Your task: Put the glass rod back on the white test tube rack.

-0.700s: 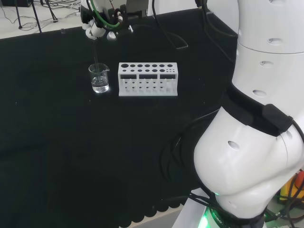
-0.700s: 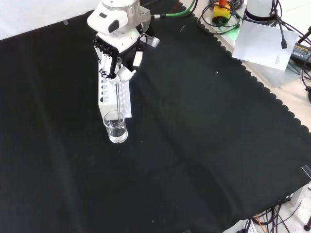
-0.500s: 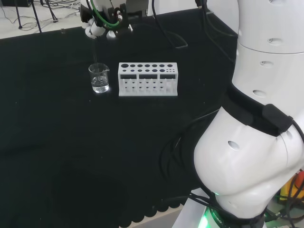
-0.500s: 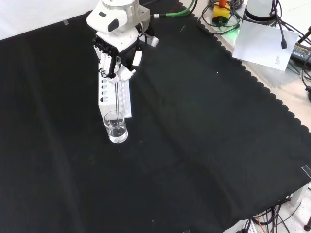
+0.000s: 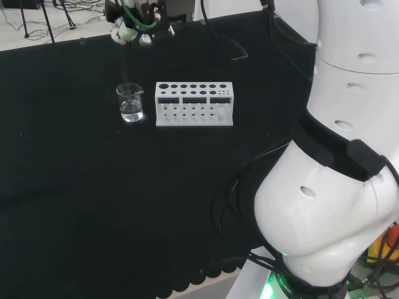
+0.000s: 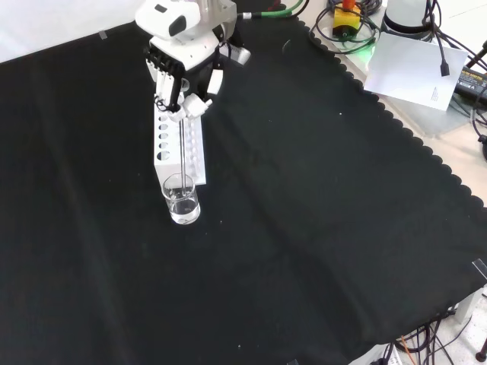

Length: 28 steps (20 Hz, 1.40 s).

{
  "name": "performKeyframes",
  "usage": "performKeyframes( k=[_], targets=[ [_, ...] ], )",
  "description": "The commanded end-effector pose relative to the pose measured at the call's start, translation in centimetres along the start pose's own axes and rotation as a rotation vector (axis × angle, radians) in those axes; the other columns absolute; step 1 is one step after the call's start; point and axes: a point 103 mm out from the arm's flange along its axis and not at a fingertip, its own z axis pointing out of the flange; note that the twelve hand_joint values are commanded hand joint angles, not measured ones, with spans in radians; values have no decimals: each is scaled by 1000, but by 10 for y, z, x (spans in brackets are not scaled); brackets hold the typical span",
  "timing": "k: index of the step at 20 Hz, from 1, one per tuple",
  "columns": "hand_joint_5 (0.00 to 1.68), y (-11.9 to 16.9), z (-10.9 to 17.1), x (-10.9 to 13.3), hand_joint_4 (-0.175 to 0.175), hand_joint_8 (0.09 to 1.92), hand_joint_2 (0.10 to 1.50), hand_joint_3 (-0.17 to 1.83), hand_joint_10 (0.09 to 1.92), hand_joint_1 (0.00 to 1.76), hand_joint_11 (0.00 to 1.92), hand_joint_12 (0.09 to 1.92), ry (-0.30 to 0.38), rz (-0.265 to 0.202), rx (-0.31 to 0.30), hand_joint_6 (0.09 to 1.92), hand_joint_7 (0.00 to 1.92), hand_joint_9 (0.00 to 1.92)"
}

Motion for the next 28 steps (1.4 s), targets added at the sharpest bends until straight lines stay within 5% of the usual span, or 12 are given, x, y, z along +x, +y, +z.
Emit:
performKeyframes(
  k=[1,14,28],
  targets=[
    [1157,-14,-28,-6,-175,1041,691,677,932,1315,1695,938,3,24,-9,604,1229,1691],
    [1157,-55,-75,-56,-175,1040,692,676,932,1316,1695,938,-9,128,-41,603,1229,1691],
    [1157,-103,-76,-101,-175,1038,692,676,933,1316,1695,938,-15,221,-42,603,1230,1693]
  ],
)
